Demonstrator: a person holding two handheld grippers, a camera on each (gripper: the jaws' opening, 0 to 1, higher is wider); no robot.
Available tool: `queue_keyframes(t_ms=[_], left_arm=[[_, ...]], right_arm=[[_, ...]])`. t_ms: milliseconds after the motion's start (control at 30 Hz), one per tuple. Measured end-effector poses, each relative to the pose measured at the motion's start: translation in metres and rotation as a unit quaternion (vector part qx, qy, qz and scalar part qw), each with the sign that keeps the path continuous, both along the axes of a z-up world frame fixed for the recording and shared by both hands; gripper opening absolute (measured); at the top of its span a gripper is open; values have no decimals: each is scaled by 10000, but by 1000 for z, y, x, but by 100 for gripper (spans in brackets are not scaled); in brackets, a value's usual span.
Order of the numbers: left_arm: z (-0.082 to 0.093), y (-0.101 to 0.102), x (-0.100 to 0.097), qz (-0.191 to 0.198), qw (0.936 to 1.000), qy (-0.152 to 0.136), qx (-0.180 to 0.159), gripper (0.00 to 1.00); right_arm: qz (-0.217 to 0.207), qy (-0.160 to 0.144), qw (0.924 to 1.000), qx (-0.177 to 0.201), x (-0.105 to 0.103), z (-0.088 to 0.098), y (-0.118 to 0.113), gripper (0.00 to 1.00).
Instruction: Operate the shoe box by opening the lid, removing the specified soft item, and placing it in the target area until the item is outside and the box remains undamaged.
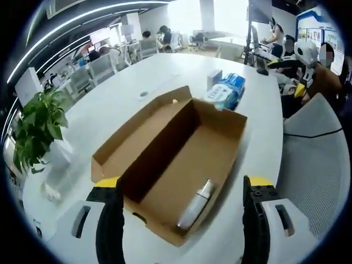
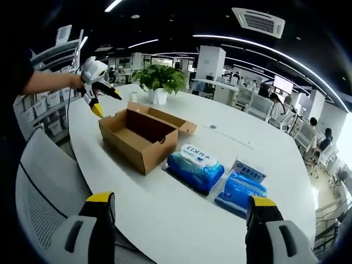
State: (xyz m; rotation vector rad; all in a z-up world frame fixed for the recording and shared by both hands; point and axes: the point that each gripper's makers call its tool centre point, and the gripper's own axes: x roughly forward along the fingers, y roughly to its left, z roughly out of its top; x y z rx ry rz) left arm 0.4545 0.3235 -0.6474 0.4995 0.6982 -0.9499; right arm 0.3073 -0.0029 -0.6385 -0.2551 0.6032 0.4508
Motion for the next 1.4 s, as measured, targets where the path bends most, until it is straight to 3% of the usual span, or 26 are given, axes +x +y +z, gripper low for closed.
queue_keyframes(t_ms=[400, 667, 833, 933, 1000, 1100, 1400], left_arm=[[-16, -1, 13, -226, 9991, 168, 324, 83], [-35, -3, 15, -621, 9946, 408, 729, 75], [-52, -2, 16, -849, 9887, 659, 1042, 75], [-62, 2, 11, -1118, 9806, 848, 1366, 75], [-64, -2, 11, -1149, 9797, 973, 1322, 73], [-68, 0, 17, -1353, 9729, 917, 1636, 72], [-81, -5, 18, -1591, 9637, 1141, 1814, 73]], right_arm=[[63, 64, 9999, -62, -9, -10, 0, 98], [227, 144, 9996, 13, -14, -15, 5, 99], [280, 142, 9995, 82, -14, -14, 7, 99], [241, 168, 9995, 121, -13, -15, 6, 99], [208, 189, 9995, 116, -14, -17, 4, 99], [182, 239, 9995, 124, -16, -22, 3, 99], [75, 310, 9994, 126, -20, -27, -2, 99]])
